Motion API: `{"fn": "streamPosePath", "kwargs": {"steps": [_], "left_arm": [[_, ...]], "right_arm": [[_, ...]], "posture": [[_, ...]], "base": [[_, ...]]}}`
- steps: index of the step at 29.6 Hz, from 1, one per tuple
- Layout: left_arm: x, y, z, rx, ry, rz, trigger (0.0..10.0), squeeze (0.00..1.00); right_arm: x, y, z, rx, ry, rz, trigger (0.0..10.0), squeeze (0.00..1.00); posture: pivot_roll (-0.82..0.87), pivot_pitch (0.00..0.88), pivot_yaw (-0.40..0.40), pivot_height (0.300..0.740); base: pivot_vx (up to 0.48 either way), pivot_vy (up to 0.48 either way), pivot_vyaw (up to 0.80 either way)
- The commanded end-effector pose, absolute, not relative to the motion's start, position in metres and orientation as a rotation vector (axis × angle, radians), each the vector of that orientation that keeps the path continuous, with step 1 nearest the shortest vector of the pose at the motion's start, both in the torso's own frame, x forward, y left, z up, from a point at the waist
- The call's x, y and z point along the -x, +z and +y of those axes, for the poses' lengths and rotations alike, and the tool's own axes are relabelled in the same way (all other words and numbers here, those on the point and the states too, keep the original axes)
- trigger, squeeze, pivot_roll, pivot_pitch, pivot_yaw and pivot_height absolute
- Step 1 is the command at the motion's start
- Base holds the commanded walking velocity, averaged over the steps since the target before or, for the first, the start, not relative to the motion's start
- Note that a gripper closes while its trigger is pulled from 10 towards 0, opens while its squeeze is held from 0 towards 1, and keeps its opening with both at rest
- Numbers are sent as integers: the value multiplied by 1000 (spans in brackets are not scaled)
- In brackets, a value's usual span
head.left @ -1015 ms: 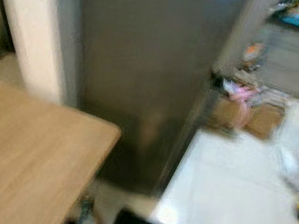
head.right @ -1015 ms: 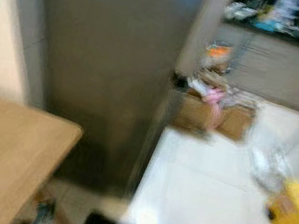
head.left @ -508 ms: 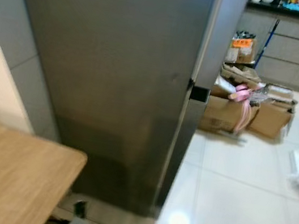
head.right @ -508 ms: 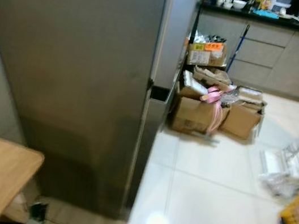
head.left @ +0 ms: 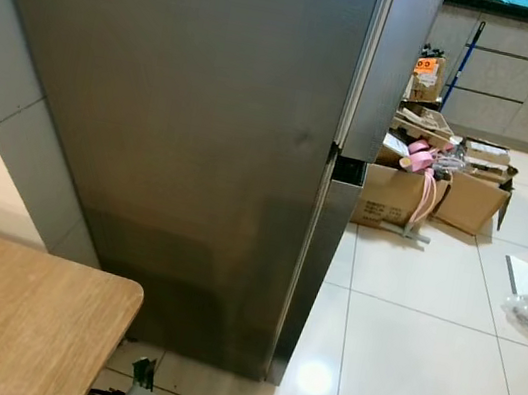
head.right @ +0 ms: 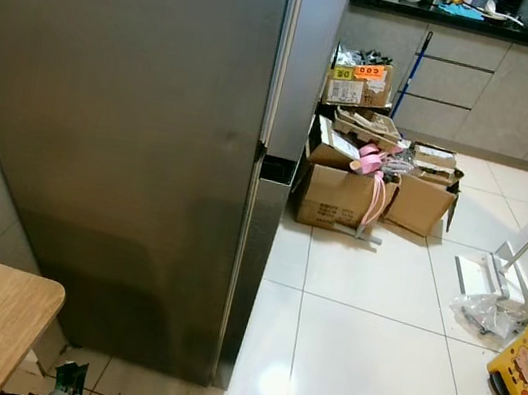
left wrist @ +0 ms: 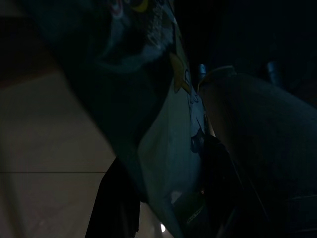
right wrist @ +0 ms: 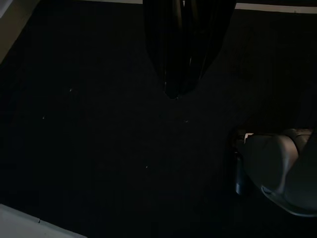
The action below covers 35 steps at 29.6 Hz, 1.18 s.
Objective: Restocking fridge
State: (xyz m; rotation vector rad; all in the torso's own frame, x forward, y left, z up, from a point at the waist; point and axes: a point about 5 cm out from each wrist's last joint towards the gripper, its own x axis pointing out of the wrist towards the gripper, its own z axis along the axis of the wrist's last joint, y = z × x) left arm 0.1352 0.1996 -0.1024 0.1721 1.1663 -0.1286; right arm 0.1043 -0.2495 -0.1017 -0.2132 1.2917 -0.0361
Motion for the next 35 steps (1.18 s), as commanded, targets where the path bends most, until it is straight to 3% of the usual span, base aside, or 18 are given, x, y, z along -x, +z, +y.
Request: {"fn": "streamPosePath", "kwargs": {"steps": [1, 13, 16, 17, 19, 21, 26, 31, 35], "left_arm": [[-133, -103, 200, -172, -119, 1174, 10000, 0], [-135, -102, 201, -167, -106, 1166, 10000, 0], [-134, -103, 201, -167, -109, 1167, 10000, 0], [-134, -103, 201, -167, -109, 1167, 10000, 0], [-134, -103, 201, -165, -111, 1167, 10000, 0], [-134, -103, 201, -164, -112, 1167, 10000, 0], [-132, -103, 200, -157, -118, 1170, 10000, 0], [-131, -104, 199, -155, -124, 1172, 10000, 0], [-130, -104, 198, -153, -131, 1174, 10000, 0]], "right_arm": [[-102, -101, -252, 211, -50, 1290, 10000, 0], [-115, -96, -259, 244, -63, 1225, 10000, 0], [-158, -77, -268, 219, -114, 1040, 10000, 0], [-158, -77, -268, 219, -114, 1040, 10000, 0], [-201, -53, -271, 205, -103, 876, 10000, 0], [-213, -46, -271, 205, -92, 834, 10000, 0], [-285, 6, -244, 142, 122, 550, 10000, 0], [-305, 23, -217, 63, 289, 462, 10000, 0], [-318, 41, -168, 32, 644, 367, 10000, 0]], "posture": [[-77, 0, -7, 740], [-76, 0, -8, 740], [-76, 0, -6, 740], [-76, 0, -6, 740], [-73, 0, -7, 740], [-73, 0, -7, 740], [-69, 0, -13, 740], [-67, 0, -14, 740], [-61, 0, -19, 740]], "base": [[0, 0, 0], [0, 0, 0], [0, 0, 0], [0, 0, 0], [0, 0, 0], [0, 0, 0], [0, 0, 0], [0, 0, 0], [0, 0, 0]]}}
